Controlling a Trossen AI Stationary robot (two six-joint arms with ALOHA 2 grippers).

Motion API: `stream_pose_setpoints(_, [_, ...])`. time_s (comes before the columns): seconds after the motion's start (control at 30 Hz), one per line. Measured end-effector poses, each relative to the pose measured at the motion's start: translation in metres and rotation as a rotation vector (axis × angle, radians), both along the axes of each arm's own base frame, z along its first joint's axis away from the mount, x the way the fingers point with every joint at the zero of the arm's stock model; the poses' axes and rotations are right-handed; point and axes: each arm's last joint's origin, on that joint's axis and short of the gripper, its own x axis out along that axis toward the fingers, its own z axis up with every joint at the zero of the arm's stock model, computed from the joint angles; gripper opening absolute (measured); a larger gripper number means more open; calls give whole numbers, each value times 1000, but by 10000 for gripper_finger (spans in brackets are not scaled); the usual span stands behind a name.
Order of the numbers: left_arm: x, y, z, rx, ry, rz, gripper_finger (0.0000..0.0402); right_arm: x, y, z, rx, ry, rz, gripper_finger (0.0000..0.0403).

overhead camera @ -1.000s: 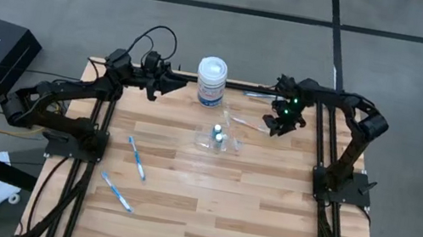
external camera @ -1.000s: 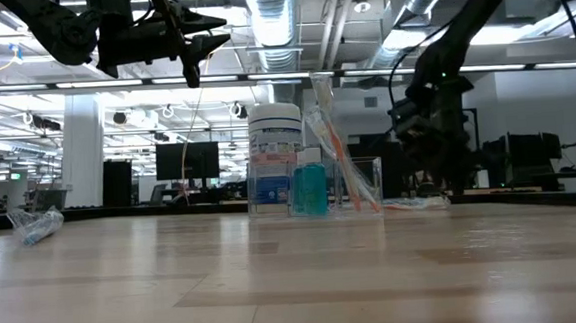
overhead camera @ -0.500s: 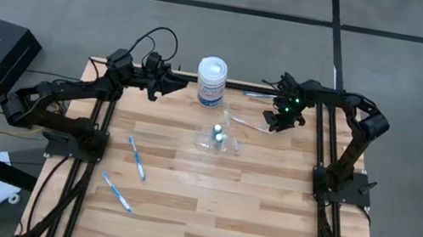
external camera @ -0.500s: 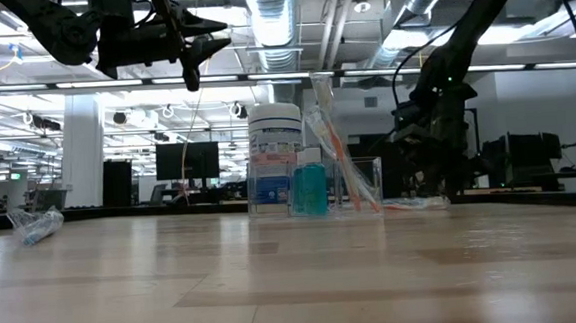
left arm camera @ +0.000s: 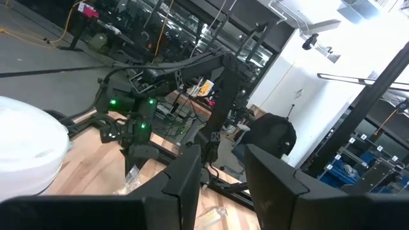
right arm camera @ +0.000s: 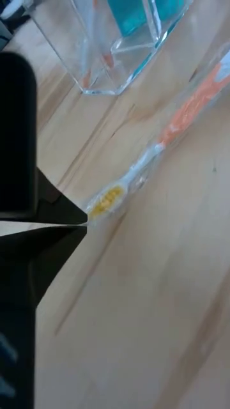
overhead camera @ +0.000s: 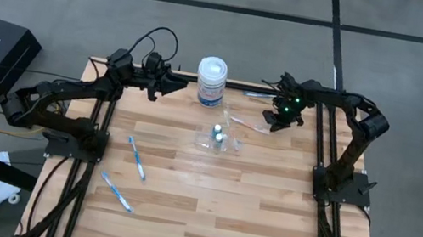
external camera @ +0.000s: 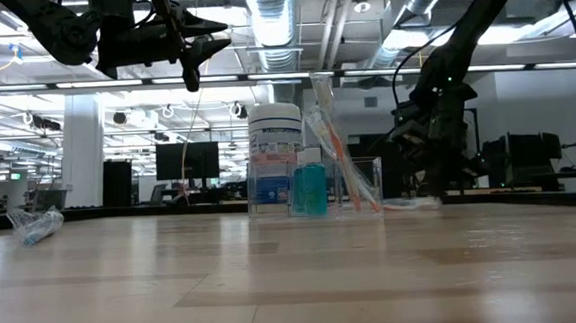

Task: Pick & Place toothbrushing station
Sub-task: Put the orange toothbrush into the transparent organizer

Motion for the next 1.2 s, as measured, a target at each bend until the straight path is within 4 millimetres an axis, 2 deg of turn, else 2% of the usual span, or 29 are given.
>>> stream_pose_setpoints(0.37, [0, 0, 0, 0, 0, 1, 115, -1, -7, 3, 15, -112, -33, 0])
stream_pose_setpoints(0.5, [0, 0, 0, 0, -1, 8, 115, -5, -9, 21, -30, -162, -51, 0])
stream_pose_setpoints(0.67, [0, 1, 0, 17, -2, 21, 115, -17, -11, 53, -96, -226, -92, 0])
stream_pose_setpoints(0.77, [0, 1, 0, 15, -3, 33, 115, -20, -4, 60, -98, -222, -68, 5])
stream_pose_setpoints(0.93, [0, 1, 0, 14, -3, 34, 115, -18, 8, 46, -68, -194, -32, 59])
stream_pose_setpoints(1.1, [0, 1, 0, 14, -2, 34, 115, -20, 11, 34, -99, -127, -54, 138])
stream_pose_setpoints(1.2, [0, 1, 0, 10, 1, 34, 115, -18, 9, 21, -71, -122, -96, 170])
